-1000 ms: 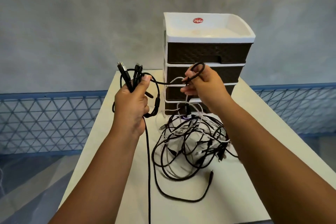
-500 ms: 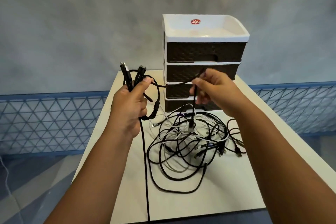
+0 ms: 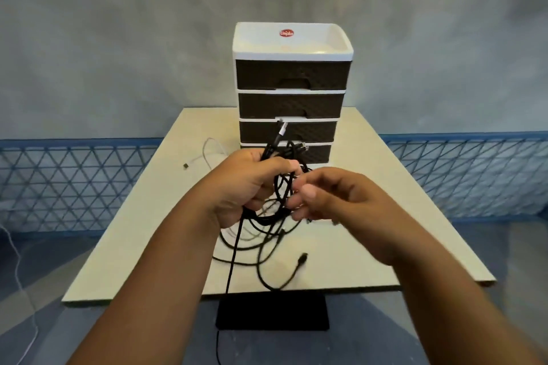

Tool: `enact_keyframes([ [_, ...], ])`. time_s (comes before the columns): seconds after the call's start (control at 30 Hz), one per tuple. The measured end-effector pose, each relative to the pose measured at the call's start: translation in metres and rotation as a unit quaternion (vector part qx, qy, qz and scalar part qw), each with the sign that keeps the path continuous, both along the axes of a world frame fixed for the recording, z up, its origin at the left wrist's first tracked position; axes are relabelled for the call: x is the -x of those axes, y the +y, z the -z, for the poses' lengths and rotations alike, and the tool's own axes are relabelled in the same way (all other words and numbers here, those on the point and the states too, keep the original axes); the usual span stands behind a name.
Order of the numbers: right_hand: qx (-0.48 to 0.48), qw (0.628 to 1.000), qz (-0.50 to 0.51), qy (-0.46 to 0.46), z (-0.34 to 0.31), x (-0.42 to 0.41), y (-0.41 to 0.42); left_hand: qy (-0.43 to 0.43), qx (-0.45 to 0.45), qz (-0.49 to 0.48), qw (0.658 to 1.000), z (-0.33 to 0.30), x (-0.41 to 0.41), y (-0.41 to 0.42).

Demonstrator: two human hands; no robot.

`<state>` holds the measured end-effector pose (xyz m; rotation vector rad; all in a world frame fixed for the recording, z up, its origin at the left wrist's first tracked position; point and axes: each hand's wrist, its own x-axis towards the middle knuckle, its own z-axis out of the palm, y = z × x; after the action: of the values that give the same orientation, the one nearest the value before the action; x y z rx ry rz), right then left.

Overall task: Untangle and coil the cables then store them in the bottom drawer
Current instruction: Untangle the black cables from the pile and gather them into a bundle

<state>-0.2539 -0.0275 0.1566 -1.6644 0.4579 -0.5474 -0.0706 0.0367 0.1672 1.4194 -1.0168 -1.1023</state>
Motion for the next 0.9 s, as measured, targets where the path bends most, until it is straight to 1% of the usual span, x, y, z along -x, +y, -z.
enact_keyframes([
  [0.1,-0.039,0.997,0.066,0.001,0.006,0.013,0.021,0.011,-0.012,0.011,1.0,0.009,0.027,0.007],
  [0.17,-0.065,0.995,0.081,0.01,0.01,0.027,0.025,0.008,-0.02,0.012,1.0,0.014,0.041,0.013],
  [0.27,-0.058,0.993,0.099,0.03,0.019,0.043,0.031,0.007,-0.028,0.016,0.999,0.021,0.059,0.023],
  [0.33,-0.048,0.991,0.127,0.018,0.025,0.05,0.033,0.012,-0.031,0.017,0.999,0.024,0.068,0.029],
  [0.47,-0.027,0.959,0.281,-0.037,0.028,0.073,0.023,-0.006,-0.053,-0.014,0.998,0.028,0.074,0.039],
  [0.53,0.011,0.948,0.317,-0.002,0.04,0.092,0.009,-0.006,-0.058,-0.036,0.998,0.029,0.072,0.046],
  [0.6,0.031,0.942,0.327,0.074,0.06,0.106,-0.003,-0.006,-0.047,-0.061,0.997,0.031,0.071,0.052],
  [0.67,0.018,0.944,0.291,0.157,0.081,0.116,-0.008,-0.001,-0.019,-0.082,0.996,0.032,0.07,0.056],
  [0.73,0.003,0.947,0.197,0.254,0.099,0.122,-0.003,-0.007,-0.001,-0.089,0.996,0.033,0.071,0.059],
  [0.77,0.02,0.938,0.137,0.318,0.107,0.124,0.001,-0.017,-0.002,-0.088,0.996,0.032,0.072,0.06],
  [0.8,0.061,0.918,0.075,0.385,0.113,0.126,0.004,-0.031,-0.007,-0.083,0.996,0.031,0.074,0.061],
  [0.83,0.113,0.889,0.022,0.444,0.118,0.127,0.008,-0.047,-0.016,-0.073,0.996,0.029,0.076,0.063],
  [0.87,0.166,0.859,-0.011,0.485,0.122,0.127,0.012,-0.07,-0.027,-0.062,0.995,0.027,0.079,0.064],
  [0.9,0.206,0.843,-0.016,0.497,0.125,0.124,0.014,-0.101,-0.043,-0.053,0.993,0.026,0.081,0.065],
])
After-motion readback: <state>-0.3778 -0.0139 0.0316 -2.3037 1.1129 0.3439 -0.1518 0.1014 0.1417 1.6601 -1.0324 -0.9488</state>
